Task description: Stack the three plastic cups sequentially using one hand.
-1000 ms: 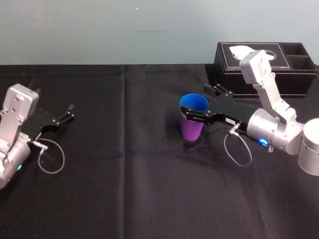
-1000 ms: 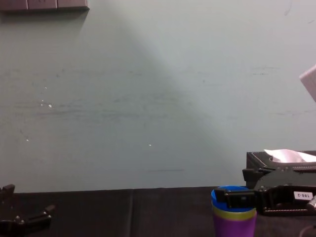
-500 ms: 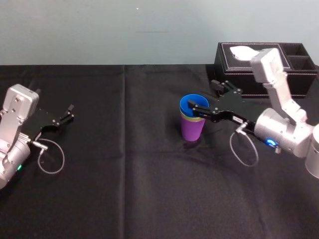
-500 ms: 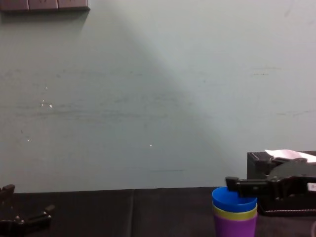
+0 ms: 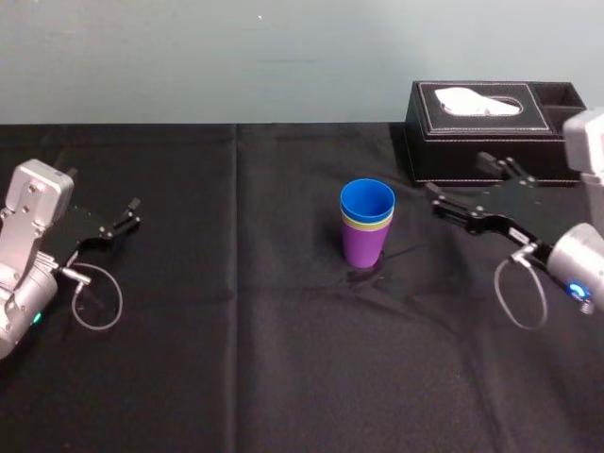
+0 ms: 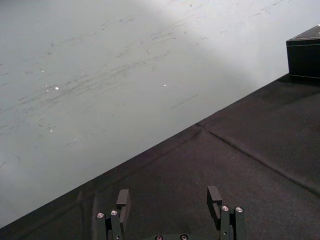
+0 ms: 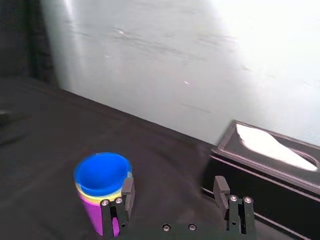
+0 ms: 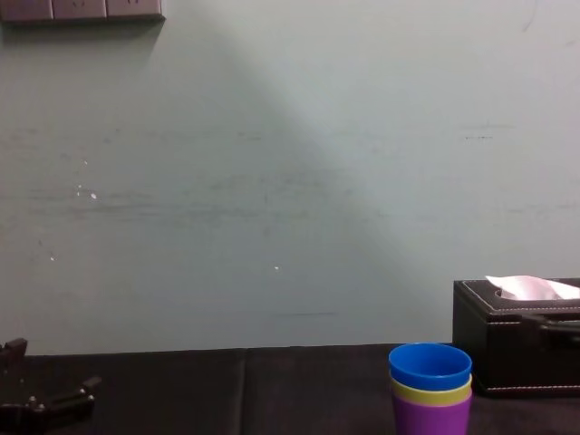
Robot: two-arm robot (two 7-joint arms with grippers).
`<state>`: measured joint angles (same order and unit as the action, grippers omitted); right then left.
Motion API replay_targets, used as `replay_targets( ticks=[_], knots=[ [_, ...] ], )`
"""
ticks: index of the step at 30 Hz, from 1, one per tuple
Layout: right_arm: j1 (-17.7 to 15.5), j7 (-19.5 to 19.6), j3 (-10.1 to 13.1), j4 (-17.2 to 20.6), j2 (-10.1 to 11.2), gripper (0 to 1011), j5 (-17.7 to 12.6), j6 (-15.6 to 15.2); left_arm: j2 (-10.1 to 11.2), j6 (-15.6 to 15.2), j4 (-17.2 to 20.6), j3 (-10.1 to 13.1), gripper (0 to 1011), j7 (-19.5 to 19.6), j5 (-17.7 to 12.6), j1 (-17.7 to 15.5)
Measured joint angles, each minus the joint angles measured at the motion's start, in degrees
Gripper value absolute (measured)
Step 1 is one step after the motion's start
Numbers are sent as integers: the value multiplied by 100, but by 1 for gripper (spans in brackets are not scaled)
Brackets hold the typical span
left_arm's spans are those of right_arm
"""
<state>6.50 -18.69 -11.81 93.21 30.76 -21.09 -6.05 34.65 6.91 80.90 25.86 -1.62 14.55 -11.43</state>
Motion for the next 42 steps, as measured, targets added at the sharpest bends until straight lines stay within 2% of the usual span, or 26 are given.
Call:
replay_targets(
  ticks=[5, 17, 42],
  knots=[
    [-134, 156, 178, -159, -20, 1000, 118, 0, 0, 0, 0, 0, 1011, 0, 0, 0],
    [-174, 345, 254, -681, -170, 1000, 478, -21, 0, 0, 0, 0, 1011, 0, 0, 0],
    [-171, 342, 243, -616, -151, 1000, 458, -28, 0, 0, 0, 0, 1011, 0, 0, 0]
  ],
)
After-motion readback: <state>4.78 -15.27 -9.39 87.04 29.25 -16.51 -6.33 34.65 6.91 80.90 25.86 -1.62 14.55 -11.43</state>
